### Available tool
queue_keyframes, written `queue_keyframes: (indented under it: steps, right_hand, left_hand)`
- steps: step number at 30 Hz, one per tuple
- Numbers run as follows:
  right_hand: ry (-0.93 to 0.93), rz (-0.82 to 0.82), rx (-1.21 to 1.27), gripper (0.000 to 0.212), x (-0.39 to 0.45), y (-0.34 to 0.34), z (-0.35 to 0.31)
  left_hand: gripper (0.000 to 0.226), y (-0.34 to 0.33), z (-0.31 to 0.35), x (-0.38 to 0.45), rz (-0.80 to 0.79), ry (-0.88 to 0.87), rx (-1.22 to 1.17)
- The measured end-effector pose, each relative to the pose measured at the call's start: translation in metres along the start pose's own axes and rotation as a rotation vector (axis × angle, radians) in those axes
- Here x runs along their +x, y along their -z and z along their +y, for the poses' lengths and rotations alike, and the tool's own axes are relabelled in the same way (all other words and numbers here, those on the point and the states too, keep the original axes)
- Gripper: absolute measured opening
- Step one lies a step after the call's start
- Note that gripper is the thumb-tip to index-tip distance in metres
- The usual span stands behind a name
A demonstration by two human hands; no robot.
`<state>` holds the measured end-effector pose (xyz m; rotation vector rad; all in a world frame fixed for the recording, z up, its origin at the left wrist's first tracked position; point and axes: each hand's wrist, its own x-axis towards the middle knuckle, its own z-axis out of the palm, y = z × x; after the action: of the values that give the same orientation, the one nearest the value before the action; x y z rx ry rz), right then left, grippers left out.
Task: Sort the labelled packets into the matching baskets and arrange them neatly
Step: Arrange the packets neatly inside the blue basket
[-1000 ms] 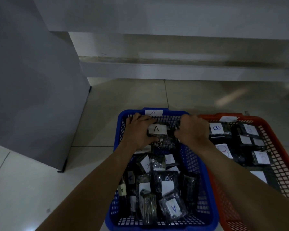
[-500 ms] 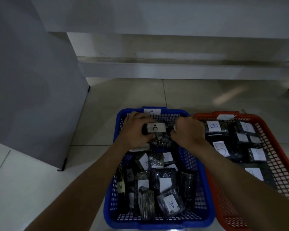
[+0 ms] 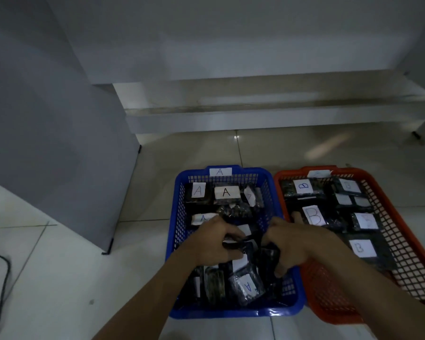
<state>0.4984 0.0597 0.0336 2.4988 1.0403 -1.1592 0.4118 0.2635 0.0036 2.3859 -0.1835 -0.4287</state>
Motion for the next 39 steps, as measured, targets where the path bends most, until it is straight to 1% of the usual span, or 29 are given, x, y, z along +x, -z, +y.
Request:
queue_keyframes:
  steps: [2,3,5,7,8,10,11,12,13,15,16,17,19,20,21,24,25,26,28,29,30,31,32,34,35,37,39]
  right_hand:
    - [0.071,0.097,0.067,0.045,-0.005,0.000,0.005]
    - [0.105,0.144,0.121,0.038,-0.011,0.001,0.008]
    - [0.158,0.222,0.246,0.033,-0.026,0.009,0.018]
    - [0.223,0.355,0.421,0.027,-0.043,0.017,0.030]
    - [0.268,0.483,0.518,0.026,-0.051,0.020,0.034]
    - [0.361,0.844,0.627,0.030,-0.056,0.018,0.037]
    - [0.389,1.009,0.615,0.031,-0.053,0.014,0.033]
    - [0.405,1.132,0.565,0.032,-0.047,0.007,0.027]
    - [0.414,1.210,0.495,0.032,-0.039,-0.001,0.019]
    - [0.435,1.279,0.412,0.033,-0.021,-0.018,0.004]
    - [0.448,1.270,0.428,0.035,-0.015,-0.025,-0.001]
    - [0.461,1.226,0.474,0.039,-0.011,-0.028,-0.001]
    - [0.478,1.090,0.598,0.049,-0.006,-0.028,0.007]
    - [0.450,1.041,0.620,0.051,-0.002,-0.026,0.014]
    - [0.387,1.037,0.592,0.048,0.004,-0.023,0.020]
    - [0.088,1.161,0.422,0.029,0.034,-0.007,0.036]
    - [-0.016,1.163,0.405,0.030,0.045,0.002,0.038]
    - [-0.107,1.146,0.383,0.038,0.055,0.011,0.038]
    - [-0.207,1.087,0.284,0.065,0.073,0.028,0.037]
    - [-0.234,1.023,0.237,0.079,0.080,0.036,0.038]
    - [-0.263,0.927,0.207,0.089,0.088,0.044,0.042]
    - [-0.292,0.826,0.174,0.094,0.093,0.051,0.046]
    - [-0.307,0.738,0.166,0.092,0.098,0.058,0.052]
    - [-0.312,0.632,0.198,0.076,0.105,0.068,0.066]
    - [-0.309,0.601,0.219,0.070,0.106,0.071,0.073]
    - [-0.284,0.564,0.275,0.068,0.107,0.072,0.082]
    - [-0.271,0.549,0.316,0.065,0.105,0.071,0.083]
  left_hand:
    - [0.047,-0.010,-0.006,0.002,0.015,0.065,-0.017]
    - [0.050,-0.014,-0.010,0.003,0.027,0.087,-0.037]
    - [0.052,-0.016,-0.012,0.003,0.057,0.088,-0.077]
    - [0.044,-0.012,-0.002,0.000,0.116,0.080,-0.179]
    - [0.038,-0.010,0.004,0.000,0.162,0.095,-0.282]
    - [0.024,-0.005,0.021,0.000,0.258,0.155,-0.572]
    - [0.017,-0.003,0.030,0.002,0.284,0.203,-0.747]
    - [0.016,-0.001,0.039,0.004,0.278,0.253,-0.930]
    - [0.020,0.000,0.046,0.006,0.257,0.297,-1.094]
    - [0.028,-0.002,0.055,0.009,0.236,0.310,-1.305]
    - [0.028,-0.004,0.054,0.010,0.260,0.294,-1.345]
    - [0.028,-0.006,0.052,0.011,0.298,0.287,-1.368]
    - [0.033,-0.009,0.039,0.014,0.391,0.319,-1.393]
    - [0.038,-0.009,0.031,0.017,0.422,0.336,-1.384]
    - [0.043,-0.008,0.022,0.020,0.447,0.349,-1.356]
    - [0.059,0.000,0.002,0.031,0.493,0.342,-1.204]
    - [0.061,0.003,-0.003,0.036,0.505,0.334,-1.123]
    - [0.062,0.007,-0.006,0.042,0.519,0.328,-1.041]
    - [0.060,0.012,-0.009,0.055,0.533,0.330,-0.897]
    - [0.058,0.014,-0.008,0.061,0.542,0.333,-0.825]
    - [0.055,0.016,-0.006,0.066,0.559,0.332,-0.744]
    - [0.053,0.017,-0.004,0.071,0.576,0.333,-0.662]
    - [0.054,0.016,-0.001,0.075,0.588,0.336,-0.601]
    - [0.057,0.012,0.005,0.082,0.594,0.358,-0.561]
    - [0.059,0.009,0.008,0.086,0.598,0.367,-0.557]
    - [0.059,0.001,0.013,0.094,0.612,0.372,-0.556]
    - [0.051,-0.006,0.019,0.100,0.637,0.384,-0.527]
